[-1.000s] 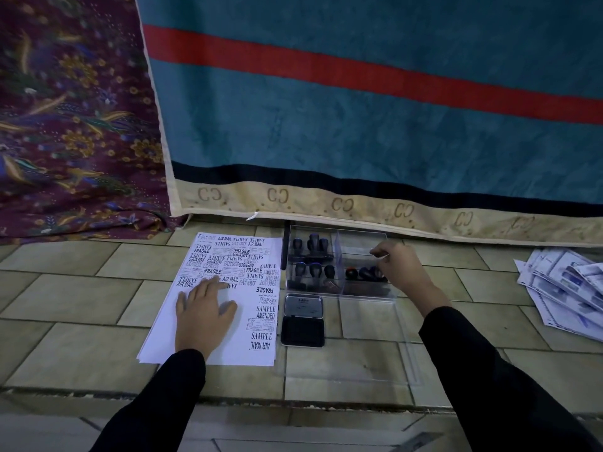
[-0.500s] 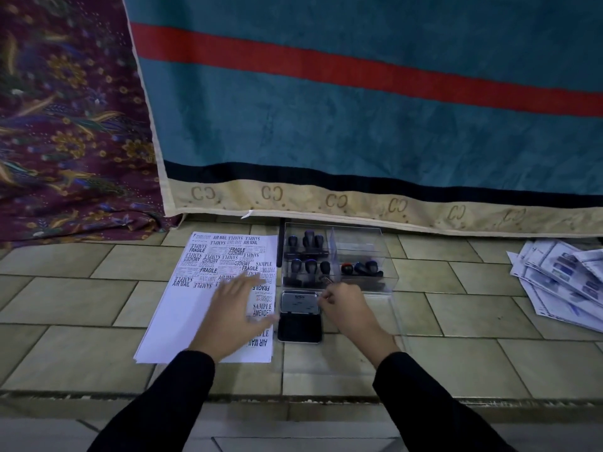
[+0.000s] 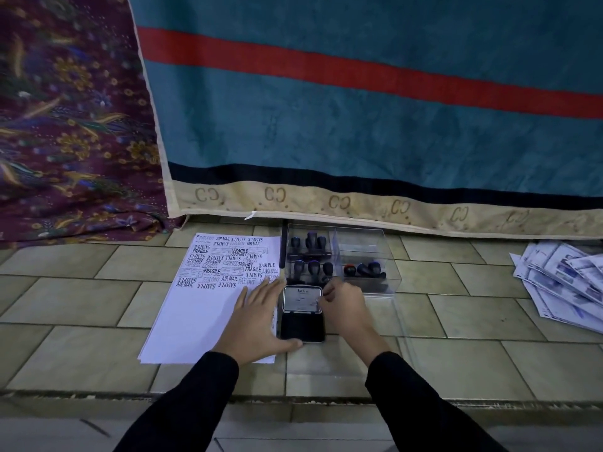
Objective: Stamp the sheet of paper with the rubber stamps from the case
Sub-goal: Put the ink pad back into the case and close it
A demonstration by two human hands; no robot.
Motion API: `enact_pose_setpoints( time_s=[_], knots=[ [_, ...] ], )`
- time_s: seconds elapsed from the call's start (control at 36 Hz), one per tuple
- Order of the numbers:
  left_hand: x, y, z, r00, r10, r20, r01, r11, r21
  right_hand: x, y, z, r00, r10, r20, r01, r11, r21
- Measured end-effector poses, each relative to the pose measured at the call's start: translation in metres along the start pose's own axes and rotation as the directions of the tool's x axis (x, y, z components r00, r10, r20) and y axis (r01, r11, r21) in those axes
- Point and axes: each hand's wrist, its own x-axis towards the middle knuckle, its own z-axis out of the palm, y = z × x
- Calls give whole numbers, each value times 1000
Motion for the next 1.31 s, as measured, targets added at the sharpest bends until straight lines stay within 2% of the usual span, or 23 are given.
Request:
enact_pose_setpoints(
  time_s=[0.14, 0.31, 0.44, 0.64, 0.81, 0.92, 1.0, 1.08, 1.22, 1.31],
  knots=[
    [2, 0, 0, 1000, -25, -2, 25, 997, -70, 3, 3, -11, 998, -50, 35, 44, 988, 148],
    [6, -3, 2, 1000, -30, 9, 31, 996, -86, -4, 8, -21, 975, -196, 104, 161, 947, 278],
    [6, -7, 4, 1000, -7, 9, 8, 997, -75, -12, 11, -25, 932, -344, 119, 297, 908, 297],
    [5, -8, -1, 1000, 10, 28, -7, 993, -117, -16, 14, -25, 854, -473, 218, 462, 881, 99],
    [9, -15, -11, 974, -116, -192, 60, 959, -277, -15, 14, -19, 827, -516, 224, 527, 850, 8],
    [19, -27, -17, 933, -217, -287, 156, 963, -220, -17, 7, -17, 801, -523, 290, 549, 836, -11],
    [25, -34, -16, 915, -298, -272, 259, 951, -170, -17, 0, -15, 784, -485, 387, 555, 827, -88],
    [26, -38, -13, 902, -349, -255, 325, 937, -130, -19, -8, -16, 786, -450, 424, 559, 810, -178],
    [23, -44, -5, 896, -380, -230, 373, 925, -74, -26, -26, -13, 769, -439, 465, 616, 705, -351],
    [22, -47, -1, 897, -375, -233, 373, 926, -55, -31, -31, -8, 745, -467, 477, 664, 593, -456]
  ],
)
